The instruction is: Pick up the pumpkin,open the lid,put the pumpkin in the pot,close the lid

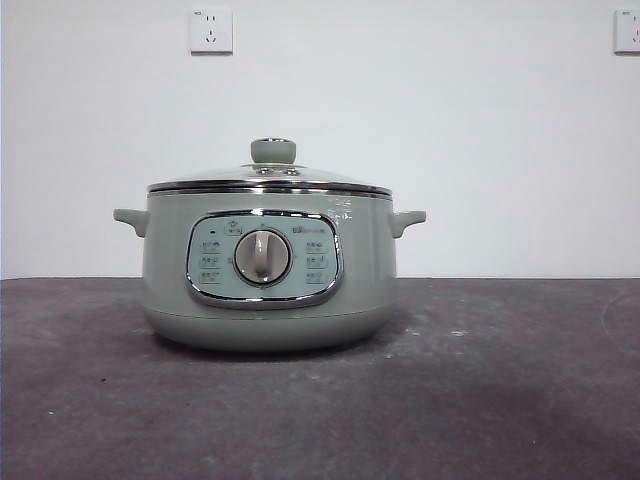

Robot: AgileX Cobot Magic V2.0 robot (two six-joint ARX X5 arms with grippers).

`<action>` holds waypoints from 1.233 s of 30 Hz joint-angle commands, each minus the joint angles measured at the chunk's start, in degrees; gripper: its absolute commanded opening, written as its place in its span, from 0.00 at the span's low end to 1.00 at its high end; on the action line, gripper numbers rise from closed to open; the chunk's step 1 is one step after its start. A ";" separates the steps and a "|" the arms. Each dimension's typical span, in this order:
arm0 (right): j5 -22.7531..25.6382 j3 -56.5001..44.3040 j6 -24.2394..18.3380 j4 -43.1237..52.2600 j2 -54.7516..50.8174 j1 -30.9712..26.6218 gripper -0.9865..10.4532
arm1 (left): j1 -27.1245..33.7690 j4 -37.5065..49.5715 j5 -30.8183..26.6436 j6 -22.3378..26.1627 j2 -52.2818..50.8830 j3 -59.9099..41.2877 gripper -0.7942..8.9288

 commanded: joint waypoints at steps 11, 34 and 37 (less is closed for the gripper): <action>0.87 -12.98 6.27 0.57 -6.21 0.09 0.09 | 0.20 0.04 -0.20 -0.35 -0.15 -0.90 0.08; 0.72 -12.94 7.58 -6.69 -6.19 0.07 0.09 | 0.20 0.04 -0.20 -0.35 -0.13 -0.90 0.08; 0.72 -12.94 7.58 -6.69 -6.16 0.07 0.09 | 0.20 0.04 -0.20 -0.35 -0.13 -0.90 0.08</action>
